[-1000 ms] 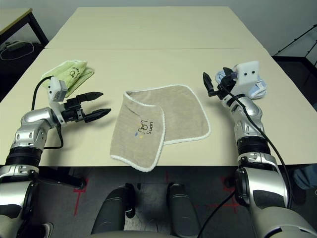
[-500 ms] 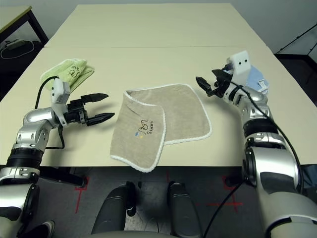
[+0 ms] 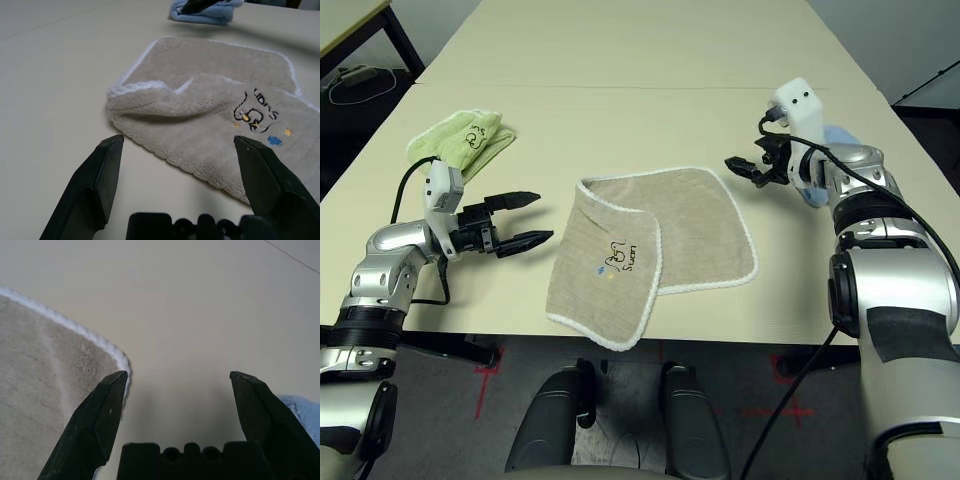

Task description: Fold the towel and set it aside.

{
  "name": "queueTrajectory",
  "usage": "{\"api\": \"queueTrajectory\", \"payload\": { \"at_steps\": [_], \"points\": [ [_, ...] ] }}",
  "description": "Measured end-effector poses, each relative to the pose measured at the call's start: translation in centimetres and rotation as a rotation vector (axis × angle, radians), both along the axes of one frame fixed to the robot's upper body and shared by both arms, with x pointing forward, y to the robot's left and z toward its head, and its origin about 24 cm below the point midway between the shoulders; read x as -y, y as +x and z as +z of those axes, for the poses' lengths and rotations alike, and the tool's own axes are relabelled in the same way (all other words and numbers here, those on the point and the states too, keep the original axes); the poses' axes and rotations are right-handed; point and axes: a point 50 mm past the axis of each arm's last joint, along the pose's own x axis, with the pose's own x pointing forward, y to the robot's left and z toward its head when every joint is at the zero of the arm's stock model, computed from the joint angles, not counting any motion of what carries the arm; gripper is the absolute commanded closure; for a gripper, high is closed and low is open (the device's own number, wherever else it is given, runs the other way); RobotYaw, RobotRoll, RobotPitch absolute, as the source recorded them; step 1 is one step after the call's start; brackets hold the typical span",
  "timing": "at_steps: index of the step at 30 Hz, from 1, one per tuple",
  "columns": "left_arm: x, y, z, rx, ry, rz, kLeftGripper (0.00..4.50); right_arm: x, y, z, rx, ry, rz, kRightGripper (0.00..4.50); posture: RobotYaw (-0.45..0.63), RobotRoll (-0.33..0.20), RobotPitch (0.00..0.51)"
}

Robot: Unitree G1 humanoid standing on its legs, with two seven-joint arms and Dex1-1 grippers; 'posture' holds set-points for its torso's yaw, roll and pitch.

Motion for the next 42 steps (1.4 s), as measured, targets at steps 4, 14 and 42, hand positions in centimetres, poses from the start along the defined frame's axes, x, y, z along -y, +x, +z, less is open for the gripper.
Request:
{"api": "queueTrajectory", "payload": {
  "at_steps": [4,14,42],
  "points": [
    [0.1,-0.4,-0.3,-0.007,0.0,0.004,0.03,-0.3,0.1,-0.3,-0.004,-0.013,0.001,0.0,0.14,0.0,0.216],
    [0.2,-0.4,-0.3,-0.018,-0.011,0.015,0.03,-1.1,0.3,-0.7,-0.013,-0.056,0.02,0.0,0.14,0.0,0.238],
    [1.3,-0.6,0.6,-0.027,-0.016,-0.027,0.03,-2.3,0.8,0.8,-0.016,-0.09,0.088,0.0,0.14,0.0,0.318]
  ]
}}
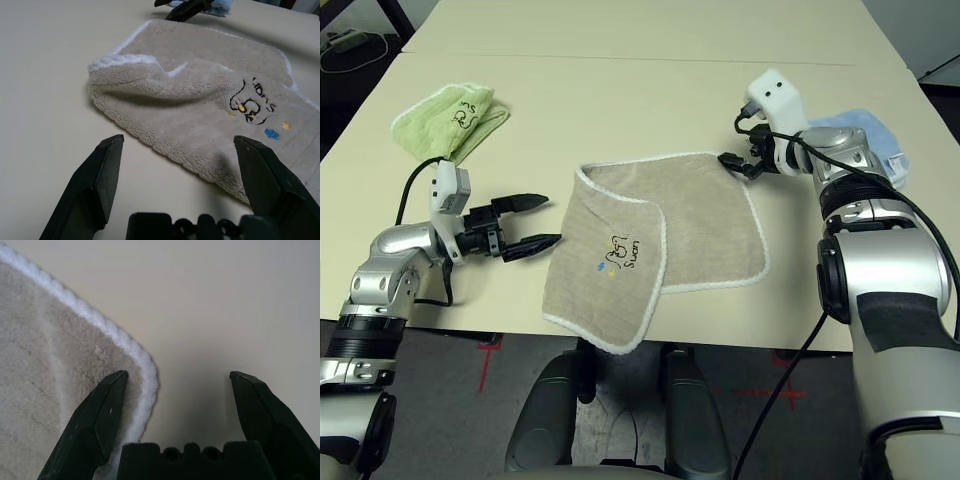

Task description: Fold the towel and set it aside.

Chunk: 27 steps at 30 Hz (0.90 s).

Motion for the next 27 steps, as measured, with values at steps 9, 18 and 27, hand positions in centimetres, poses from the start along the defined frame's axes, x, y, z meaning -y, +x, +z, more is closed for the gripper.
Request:
{"api": "queueTrajectory", "payload": {
  "at_steps": [9,18,27],
  "points": [
    [0.3,-0.2,0.3,0.006,0.0,-0.011,0.03,-0.6,0.2,0.0,0.004,-0.048,0.005,0.0,0.16,0.0,0.314],
    [0.3,-0.2,0.4,0.006,-0.007,-0.01,0.0,-1.2,0.3,0.1,-0.043,-0.091,0.045,1.73,0.16,0.0,0.292],
    [0.3,-0.2,0.4,0.008,-0.007,-0.011,0.0,-1.1,0.1,0.1,-0.084,-0.076,0.062,4.46,0.14,0.0,0.286]
  ]
}}
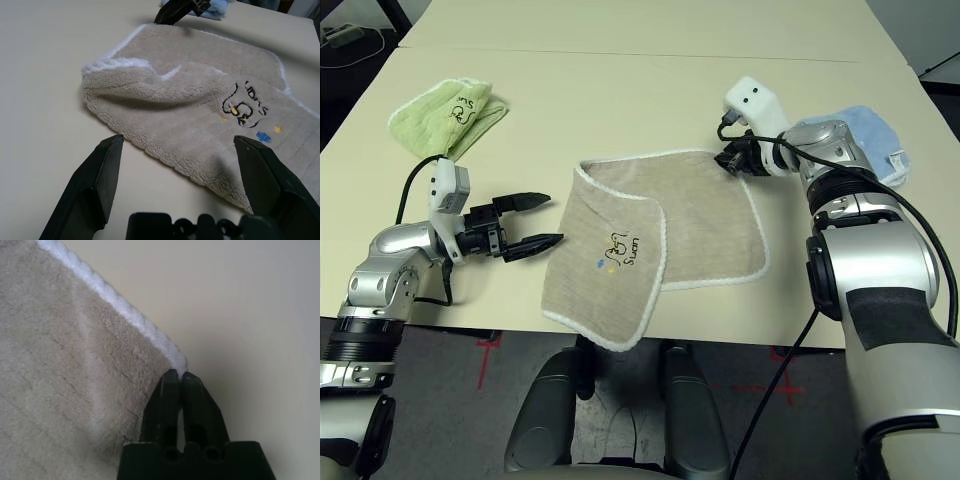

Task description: Fold the towel and set it aside.

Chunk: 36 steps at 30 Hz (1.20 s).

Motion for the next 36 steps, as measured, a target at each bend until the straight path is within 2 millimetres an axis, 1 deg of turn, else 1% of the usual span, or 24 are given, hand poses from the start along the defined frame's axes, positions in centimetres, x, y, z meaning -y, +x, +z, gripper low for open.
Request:
{"api": "queueTrajectory", "payload": {
  "at_steps": [7,12,14,16,19,23,26,29,32,36],
  "points": [
    [0.3,0.3,0.2,0.003,0.005,-0.016,0.0,0.4,-0.1,0.3,-0.003,0.04,-0.003,4.46,0.12,0.0,0.27],
    [0.3,0.8,0.3,-0.001,0.006,-0.019,0.0,1.0,-0.4,1.0,0.023,0.152,-0.005,4.46,0.07,0.0,0.256],
    [0.4,1.1,0.2,-0.013,0.013,-0.032,0.0,1.2,-0.5,1.8,0.077,0.264,0.02,4.46,0.07,0.0,0.253],
    [0.5,1.3,0.4,-0.007,0.019,-0.042,0.0,1.3,-0.6,2.8,0.135,0.322,0.046,4.46,0.05,0.0,0.242],
    [0.6,1.7,0.5,-0.003,0.023,-0.042,0.0,1.4,-0.7,3.8,0.225,0.361,0.081,4.46,0.04,0.0,0.231],
    [0.8,2.0,0.2,-0.008,0.029,-0.051,0.0,1.5,-0.8,4.4,0.317,0.395,0.106,4.46,0.02,0.0,0.22],
    [0.9,2.2,-0.2,-0.02,0.023,-0.047,0.0,1.4,-0.9,4.6,0.379,0.382,0.12,4.46,0.01,0.0,0.204],
    [1.1,2.3,-0.2,-0.008,0.021,-0.049,0.0,1.0,-0.8,5.5,0.501,0.331,0.129,4.46,0.02,0.0,0.19],
    [1.4,2.5,-0.1,0.002,0.024,-0.048,0.0,0.1,-0.8,7.0,0.623,0.267,0.153,4.46,0.02,0.0,0.178],
    [1.2,2.6,-0.5,-0.008,0.027,-0.035,0.0,-1.4,-0.9,10.2,0.817,0.16,0.195,4.46,0.03,0.0,0.166]
  ]
}}
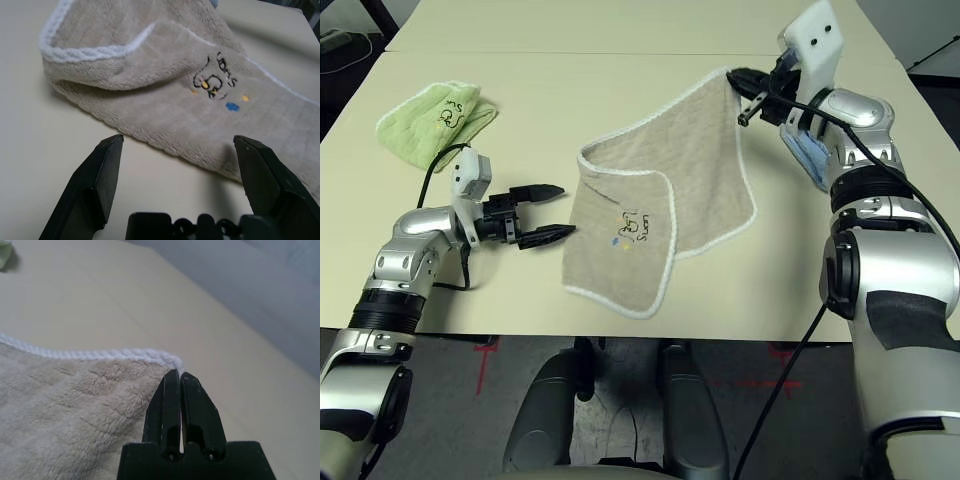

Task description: Fold the towel and set it aside.

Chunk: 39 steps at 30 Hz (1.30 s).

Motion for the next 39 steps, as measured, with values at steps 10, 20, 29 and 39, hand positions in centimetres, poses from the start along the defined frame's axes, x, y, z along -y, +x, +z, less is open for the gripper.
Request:
{"api": "queueTrajectory", "payload": {
  "at_steps": [10,20,29,39],
  "points": [
    [0.1,0.2,0.4,0.015,0.0,0.006,0.0,-1.1,-0.4,2.2,0.226,-0.078,-0.072,4.46,0.02,0.0,0.154],
    [0.3,0.9,1.0,0.037,-0.004,0.017,0.0,-2.9,-2.2,8.8,0.464,-0.004,-0.018,4.46,0.01,0.0,0.137],
    [0.9,1.7,0.5,0.04,-0.023,0.051,0.0,-3.7,-3.5,12.0,0.548,0.035,0.035,4.46,0.01,0.0,0.13],
    [1.5,2.1,0.4,0.029,-0.035,0.051,0.0,-3.5,-3.8,12.9,0.562,0.036,0.012,4.46,0.01,0.0,0.131]
  ]
}}
